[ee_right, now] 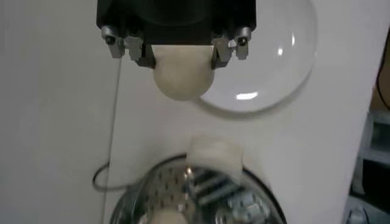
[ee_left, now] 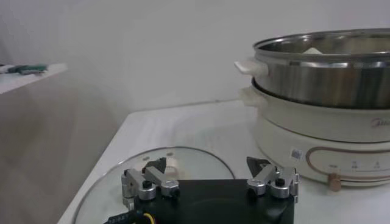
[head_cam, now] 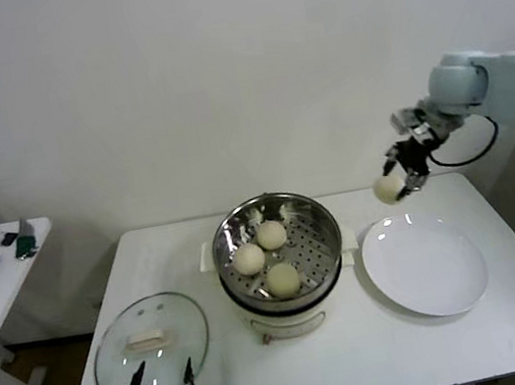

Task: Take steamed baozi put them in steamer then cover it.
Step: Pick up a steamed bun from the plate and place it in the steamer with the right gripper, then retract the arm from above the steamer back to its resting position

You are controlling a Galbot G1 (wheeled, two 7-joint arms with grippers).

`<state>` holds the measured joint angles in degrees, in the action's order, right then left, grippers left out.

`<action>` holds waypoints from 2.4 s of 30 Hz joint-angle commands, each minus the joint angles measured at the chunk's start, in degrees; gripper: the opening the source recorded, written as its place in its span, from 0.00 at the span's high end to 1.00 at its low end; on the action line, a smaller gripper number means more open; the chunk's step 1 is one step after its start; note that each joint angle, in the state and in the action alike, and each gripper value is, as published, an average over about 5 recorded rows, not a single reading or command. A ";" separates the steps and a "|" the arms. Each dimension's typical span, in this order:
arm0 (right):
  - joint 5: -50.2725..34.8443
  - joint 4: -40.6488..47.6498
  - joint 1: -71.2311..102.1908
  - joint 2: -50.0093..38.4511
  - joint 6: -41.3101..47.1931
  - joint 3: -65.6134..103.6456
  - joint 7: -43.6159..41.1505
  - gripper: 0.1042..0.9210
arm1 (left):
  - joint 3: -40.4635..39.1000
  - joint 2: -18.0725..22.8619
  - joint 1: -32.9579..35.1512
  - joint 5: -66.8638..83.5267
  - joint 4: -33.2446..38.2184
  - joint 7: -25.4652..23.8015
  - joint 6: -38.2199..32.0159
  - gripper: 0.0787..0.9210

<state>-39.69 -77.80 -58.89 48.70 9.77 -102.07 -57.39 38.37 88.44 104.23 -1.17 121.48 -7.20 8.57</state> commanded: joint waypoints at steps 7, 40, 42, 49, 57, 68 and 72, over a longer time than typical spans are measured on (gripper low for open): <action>-9.40 -11.45 0.92 12.89 8.72 5.20 7.55 0.36 | 0.41 -0.10 0.37 0.44 0.23 0.00 -0.22 0.12; 3.02 1.32 19.07 14.10 7.38 9.51 9.75 0.21 | 0.48 0.37 0.78 0.35 0.80 -0.26 -0.20 0.12; 1.21 1.60 18.21 13.50 6.85 10.75 8.44 0.17 | 0.39 0.35 0.79 0.44 0.98 -0.19 -0.02 0.12; -5.47 2.32 11.61 8.02 5.23 13.79 4.66 0.12 | 0.06 0.23 0.71 0.71 1.97 -0.18 0.36 0.12; -17.28 -3.88 22.26 -7.50 8.85 32.39 33.33 0.12 | 0.61 -1.05 -0.17 2.35 2.61 -1.00 0.11 0.12; -7.87 -15.52 87.11 -22.04 5.40 97.66 55.94 0.12 | 0.93 -3.22 -5.15 1.99 -0.09 -1.23 -4.90 0.12; -2.16 -20.29 116.01 -18.18 0.21 124.22 53.86 0.12 | 1.48 -3.98 -6.60 -0.44 -2.01 -1.15 -8.58 0.12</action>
<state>-48.35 -88.23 -4.05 35.74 15.48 -39.32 -15.71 39.52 85.79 100.49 0.45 121.74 -8.23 5.25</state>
